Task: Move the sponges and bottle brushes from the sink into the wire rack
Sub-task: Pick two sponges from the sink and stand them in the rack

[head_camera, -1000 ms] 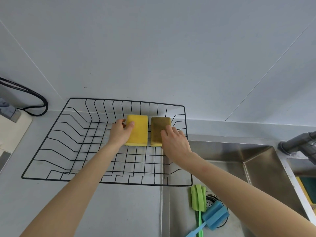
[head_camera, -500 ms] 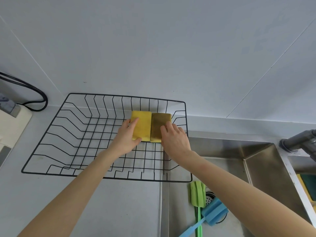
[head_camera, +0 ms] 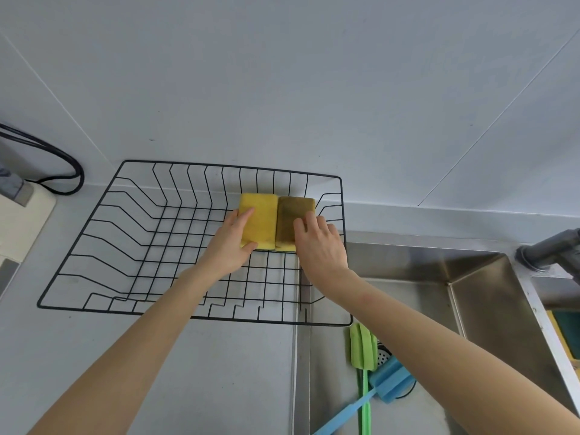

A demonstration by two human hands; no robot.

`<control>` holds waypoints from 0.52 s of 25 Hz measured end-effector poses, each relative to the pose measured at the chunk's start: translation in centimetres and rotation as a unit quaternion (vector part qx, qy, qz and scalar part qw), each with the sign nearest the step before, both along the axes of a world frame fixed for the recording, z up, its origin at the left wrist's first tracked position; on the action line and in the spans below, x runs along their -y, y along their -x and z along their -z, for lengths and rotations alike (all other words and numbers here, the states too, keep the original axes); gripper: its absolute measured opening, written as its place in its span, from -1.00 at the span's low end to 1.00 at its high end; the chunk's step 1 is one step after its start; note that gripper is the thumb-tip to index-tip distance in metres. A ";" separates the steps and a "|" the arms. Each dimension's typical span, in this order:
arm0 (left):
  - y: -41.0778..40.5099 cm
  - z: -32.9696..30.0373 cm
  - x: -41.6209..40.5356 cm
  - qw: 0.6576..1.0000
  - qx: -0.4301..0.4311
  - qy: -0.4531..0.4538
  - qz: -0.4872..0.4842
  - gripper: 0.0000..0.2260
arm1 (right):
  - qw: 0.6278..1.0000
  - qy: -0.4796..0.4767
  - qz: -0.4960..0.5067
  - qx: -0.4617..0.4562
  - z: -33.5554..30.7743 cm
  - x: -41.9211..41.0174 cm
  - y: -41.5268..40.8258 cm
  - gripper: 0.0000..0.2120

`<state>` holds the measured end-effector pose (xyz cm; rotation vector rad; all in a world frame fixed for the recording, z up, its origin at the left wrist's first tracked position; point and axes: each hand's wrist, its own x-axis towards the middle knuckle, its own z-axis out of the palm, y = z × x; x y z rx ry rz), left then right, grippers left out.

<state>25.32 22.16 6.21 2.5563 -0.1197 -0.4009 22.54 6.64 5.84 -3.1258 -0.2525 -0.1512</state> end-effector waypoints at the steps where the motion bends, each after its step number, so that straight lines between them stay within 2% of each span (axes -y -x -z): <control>1: 0.1 0.0 0.1 1.000 0.000 -0.004 -0.001 -0.39 | 1.000 0.011 0.007 0.003 0.0 0.0 0.0 -0.54; 7: -0.2 -0.9 -0.1 0.998 -0.027 -0.037 0.033 -0.34 | 1.000 0.019 0.012 0.012 -0.2 -0.1 -0.3 -0.67; 9: -0.1 -1.7 -0.3 0.996 -0.042 -0.054 0.049 -0.31 | 1.000 0.002 0.014 -0.025 -0.8 -0.2 -0.1 -0.73; 11: 0.3 -2.5 -0.4 0.996 -0.041 -0.065 0.056 -0.31 | 0.996 -0.014 0.011 -0.084 -1.1 -0.2 0.3 -0.70; 13: 1.1 -3.3 -0.5 0.995 -0.028 -0.072 0.067 -0.32 | 0.995 -0.024 0.016 -0.097 -1.9 -0.1 1.2 -0.64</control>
